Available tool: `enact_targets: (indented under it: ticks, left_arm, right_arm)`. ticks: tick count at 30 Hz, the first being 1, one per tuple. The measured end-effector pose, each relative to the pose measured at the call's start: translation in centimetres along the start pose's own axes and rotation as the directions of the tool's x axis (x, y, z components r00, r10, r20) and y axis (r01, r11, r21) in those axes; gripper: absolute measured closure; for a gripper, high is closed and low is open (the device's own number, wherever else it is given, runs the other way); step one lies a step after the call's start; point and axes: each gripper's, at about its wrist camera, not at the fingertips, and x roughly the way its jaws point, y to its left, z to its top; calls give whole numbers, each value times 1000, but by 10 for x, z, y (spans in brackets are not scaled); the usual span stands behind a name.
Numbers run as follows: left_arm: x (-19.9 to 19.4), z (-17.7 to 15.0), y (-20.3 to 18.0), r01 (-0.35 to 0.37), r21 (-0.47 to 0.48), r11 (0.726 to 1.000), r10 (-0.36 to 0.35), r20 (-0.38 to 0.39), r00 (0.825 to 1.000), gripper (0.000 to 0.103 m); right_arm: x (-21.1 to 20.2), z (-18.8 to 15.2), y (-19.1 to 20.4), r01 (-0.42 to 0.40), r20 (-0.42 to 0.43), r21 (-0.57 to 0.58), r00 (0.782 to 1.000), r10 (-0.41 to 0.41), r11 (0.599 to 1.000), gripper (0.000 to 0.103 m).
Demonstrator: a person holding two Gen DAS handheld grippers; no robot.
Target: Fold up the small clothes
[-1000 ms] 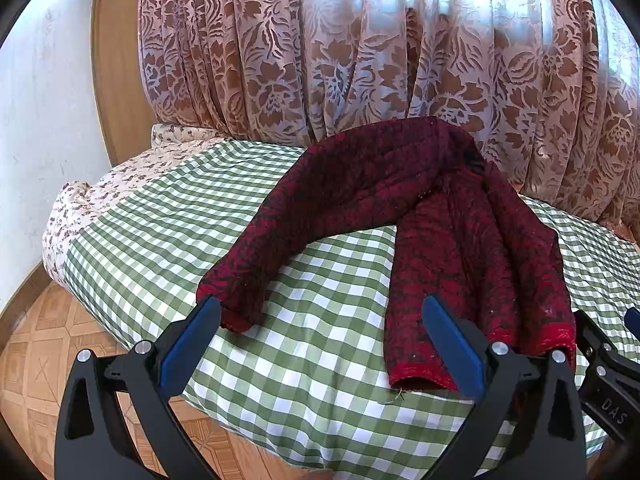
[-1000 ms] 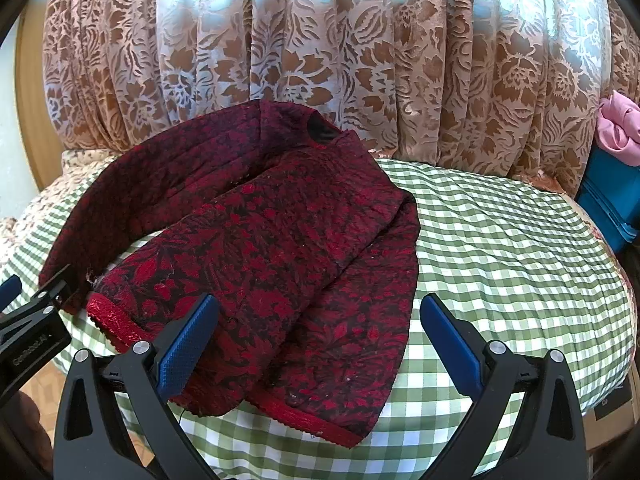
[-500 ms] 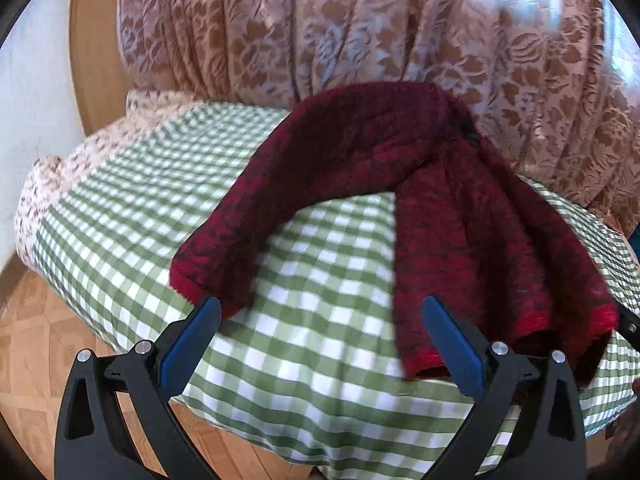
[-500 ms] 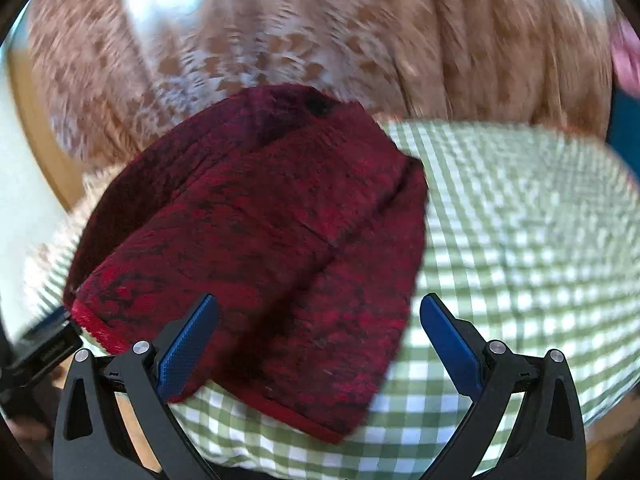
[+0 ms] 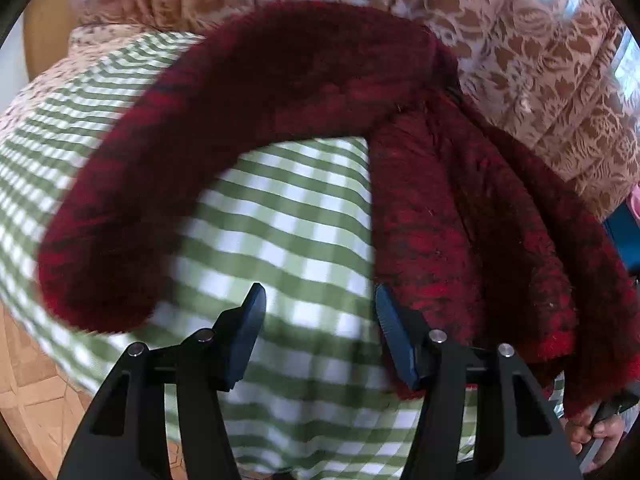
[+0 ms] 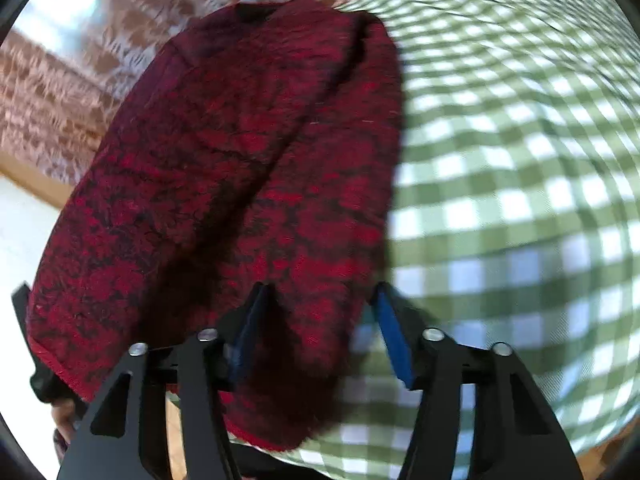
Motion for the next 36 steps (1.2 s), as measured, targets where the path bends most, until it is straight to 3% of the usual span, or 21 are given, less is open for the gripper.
enact_targets:
  ticks: [5, 9, 13, 16, 18, 19, 22, 27, 30, 33, 35, 36]
  left_arm:
    - [14, 10, -10, 120, -58, 991, -122, -35, 992, 46]
    - [12, 14, -9, 198, -117, 973, -202, -29, 979, 45]
    - [5, 14, -8, 251, -163, 954, -253, 10, 967, 34]
    - [9, 16, -22, 239, -123, 963, -241, -2, 970, 36]
    - [17, 19, -35, 208, -74, 975, -210, -24, 977, 55]
    - [24, 19, -41, 188, -46, 981, -190, -49, 981, 78]
    - [29, 19, -48, 151, -9, 988, -151, -58, 987, 88]
    - [-13, 13, -41, 146, 35, 989, -145, -18, 989, 91]
    - [-36, 0, -24, 129, 40, 991, -128, -19, 992, 91]
    - [-33, -23, -13, 103, 53, 993, -99, -71, 993, 91]
    - [-23, -31, -18, 103, 64, 993, -96, -109, 989, 87]
    - [-22, -35, -18, 111, 47, 993, -105, -112, 988, 82]
  right_arm:
    - [0, 13, 17, 34, -10, -117, 999, -35, 993, 78]
    - [-9, 20, 13, 84, 22, -159, 996, -81, 984, 81]
    - [-13, 22, 8, 114, 44, -177, 993, -108, 978, 81]
    - [-18, 16, 0, 134, 62, -195, 990, -124, 972, 81]
    - [-19, 13, -3, 139, 67, -201, 989, -129, 970, 81]
    - [-20, 13, -3, 143, 70, -205, 989, -131, 968, 81]
    - [-31, 3, -13, 169, 97, -224, 984, -150, 960, 84]
    - [-49, -4, -15, 228, 125, -273, 972, -200, 935, 88]
    - [-70, -17, -37, 287, 126, -274, 957, -261, 918, 88]
    - [-79, -27, -68, 265, 84, -215, 964, -252, 940, 88]
    - [-77, -30, -73, 255, 67, -205, 967, -246, 945, 82]
    - [-78, -31, -73, 257, 70, -206, 966, -248, 944, 72]
